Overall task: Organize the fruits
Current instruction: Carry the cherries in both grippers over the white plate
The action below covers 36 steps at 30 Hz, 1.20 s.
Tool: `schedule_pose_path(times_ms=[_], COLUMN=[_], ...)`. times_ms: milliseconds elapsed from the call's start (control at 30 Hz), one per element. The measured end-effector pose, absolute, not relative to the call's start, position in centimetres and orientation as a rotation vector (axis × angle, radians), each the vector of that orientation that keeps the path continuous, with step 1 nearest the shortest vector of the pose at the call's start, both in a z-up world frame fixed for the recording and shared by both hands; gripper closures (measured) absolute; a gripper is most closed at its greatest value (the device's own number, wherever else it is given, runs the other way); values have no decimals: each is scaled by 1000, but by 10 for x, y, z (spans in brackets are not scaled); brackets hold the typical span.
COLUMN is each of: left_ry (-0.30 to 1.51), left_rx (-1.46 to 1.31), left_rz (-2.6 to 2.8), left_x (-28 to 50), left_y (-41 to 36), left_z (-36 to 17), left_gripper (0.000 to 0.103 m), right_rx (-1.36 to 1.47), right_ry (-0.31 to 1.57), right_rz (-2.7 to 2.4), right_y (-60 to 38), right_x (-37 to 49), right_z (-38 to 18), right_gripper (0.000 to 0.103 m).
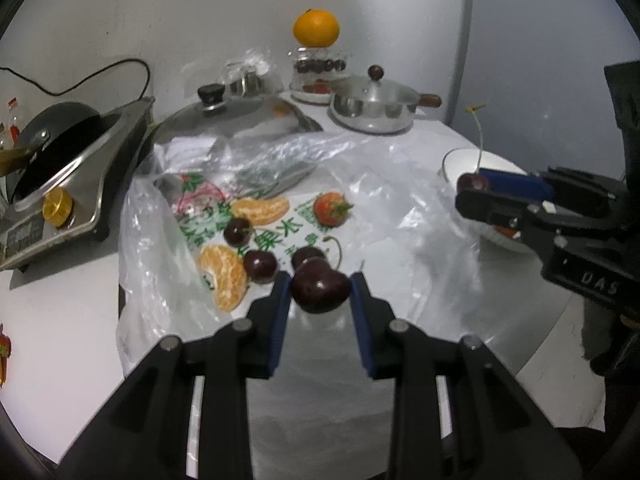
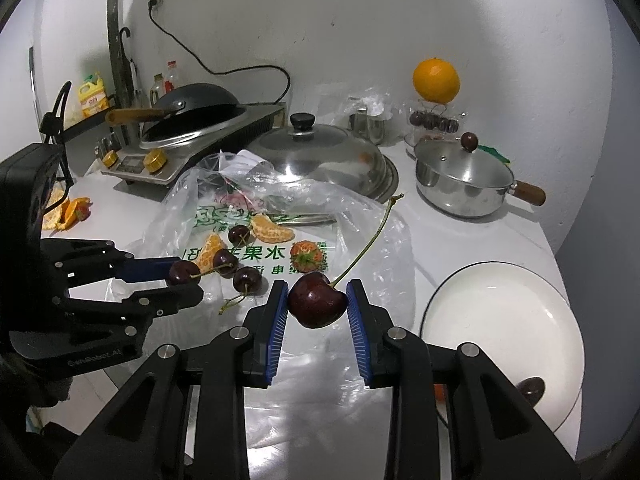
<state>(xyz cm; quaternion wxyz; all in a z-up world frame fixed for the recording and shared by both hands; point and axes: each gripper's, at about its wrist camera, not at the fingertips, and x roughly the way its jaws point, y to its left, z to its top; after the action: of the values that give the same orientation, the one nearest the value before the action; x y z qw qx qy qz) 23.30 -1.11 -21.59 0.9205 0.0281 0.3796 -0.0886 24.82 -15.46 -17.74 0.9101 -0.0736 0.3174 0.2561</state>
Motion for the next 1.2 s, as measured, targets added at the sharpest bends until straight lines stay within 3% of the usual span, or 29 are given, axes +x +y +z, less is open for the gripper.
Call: schedule_pose_path(times_ms=[1200], left_ry=[740], left_rx=[82], left_rz=[-266], left_x=[254], left_y=[-116], left_z=[-192], left_gripper=[72], right_rx=[-85], right_ry=[632], right_rz=[435], right_y=[-263], right_x=[249], right_z=[-171], right_gripper=[71])
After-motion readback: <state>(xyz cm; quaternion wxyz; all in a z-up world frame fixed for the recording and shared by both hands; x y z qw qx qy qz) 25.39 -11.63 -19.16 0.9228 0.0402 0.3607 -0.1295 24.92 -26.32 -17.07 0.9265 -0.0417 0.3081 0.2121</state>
